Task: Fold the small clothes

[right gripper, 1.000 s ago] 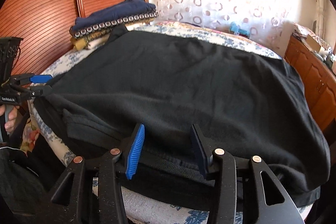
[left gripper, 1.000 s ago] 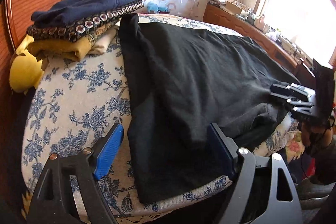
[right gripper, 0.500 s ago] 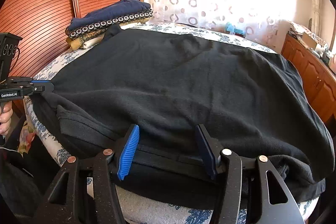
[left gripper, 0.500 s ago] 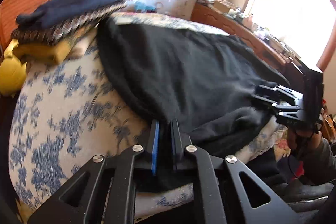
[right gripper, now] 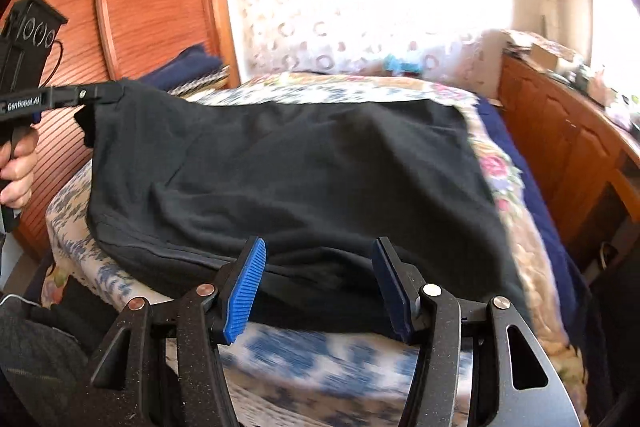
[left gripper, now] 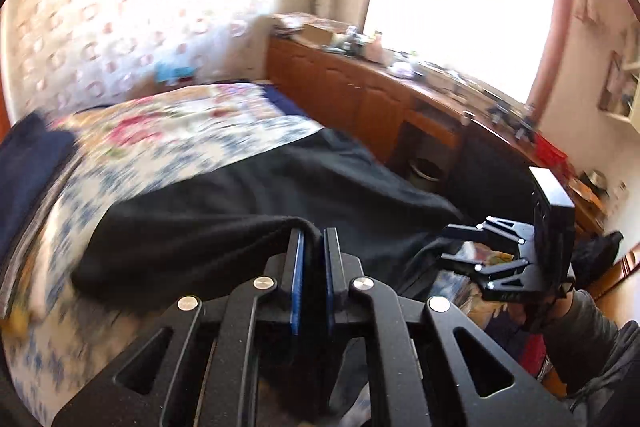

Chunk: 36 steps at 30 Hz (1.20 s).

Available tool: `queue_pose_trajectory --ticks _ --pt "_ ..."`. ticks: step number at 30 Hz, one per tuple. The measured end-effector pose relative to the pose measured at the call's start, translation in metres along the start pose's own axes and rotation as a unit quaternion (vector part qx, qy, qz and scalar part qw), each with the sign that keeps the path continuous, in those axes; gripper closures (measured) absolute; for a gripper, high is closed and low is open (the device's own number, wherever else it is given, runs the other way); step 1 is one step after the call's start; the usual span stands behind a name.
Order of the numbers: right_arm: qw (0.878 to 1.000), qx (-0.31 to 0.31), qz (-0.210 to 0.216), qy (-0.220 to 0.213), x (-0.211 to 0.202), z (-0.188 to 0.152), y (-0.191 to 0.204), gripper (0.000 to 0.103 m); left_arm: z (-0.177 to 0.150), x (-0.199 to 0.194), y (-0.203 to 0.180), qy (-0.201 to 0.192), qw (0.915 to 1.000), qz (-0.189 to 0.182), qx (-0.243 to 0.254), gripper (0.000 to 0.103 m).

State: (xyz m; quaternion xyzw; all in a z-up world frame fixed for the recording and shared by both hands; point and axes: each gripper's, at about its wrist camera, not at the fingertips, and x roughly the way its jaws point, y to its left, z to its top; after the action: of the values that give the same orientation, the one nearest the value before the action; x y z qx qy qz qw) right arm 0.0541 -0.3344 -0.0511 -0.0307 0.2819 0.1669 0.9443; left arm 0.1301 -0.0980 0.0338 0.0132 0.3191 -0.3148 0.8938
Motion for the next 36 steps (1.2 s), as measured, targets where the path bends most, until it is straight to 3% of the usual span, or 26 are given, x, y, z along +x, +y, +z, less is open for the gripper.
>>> queue_pose_trajectory --ticks 10,17,21,22,26,28,31,36 --pt "0.998 0.045 -0.034 -0.025 -0.051 -0.03 -0.043 0.045 0.07 0.069 -0.081 0.022 0.9956 -0.061 0.067 0.093" --pt "0.997 0.065 -0.044 -0.028 -0.068 -0.045 -0.054 0.045 0.085 0.107 -0.127 0.055 0.9893 -0.079 0.11 0.093" --pt "0.996 0.072 -0.048 -0.025 -0.073 -0.048 -0.056 0.045 0.079 0.12 -0.128 0.069 0.9878 -0.079 0.115 0.093" --pt "0.996 0.074 -0.049 -0.024 -0.073 -0.048 -0.061 0.045 0.079 0.121 -0.128 0.071 0.9873 -0.081 0.117 0.09" --pt "0.995 0.078 -0.051 -0.02 -0.075 -0.045 -0.067 0.045 0.084 0.111 -0.117 0.054 0.9898 -0.072 0.111 0.058" --pt "0.996 0.074 -0.053 -0.018 -0.075 -0.041 -0.065 0.045 0.085 0.107 -0.104 0.043 0.9913 -0.069 0.103 0.054" --pt "0.996 0.066 -0.051 -0.018 -0.069 -0.033 -0.064 0.045 0.084 0.1 -0.073 0.032 0.9948 -0.05 0.083 0.028" --pt "0.998 0.045 -0.043 -0.018 -0.051 -0.008 -0.059 0.045 0.07 0.09 -0.02 0.025 0.9977 0.006 0.063 0.025"
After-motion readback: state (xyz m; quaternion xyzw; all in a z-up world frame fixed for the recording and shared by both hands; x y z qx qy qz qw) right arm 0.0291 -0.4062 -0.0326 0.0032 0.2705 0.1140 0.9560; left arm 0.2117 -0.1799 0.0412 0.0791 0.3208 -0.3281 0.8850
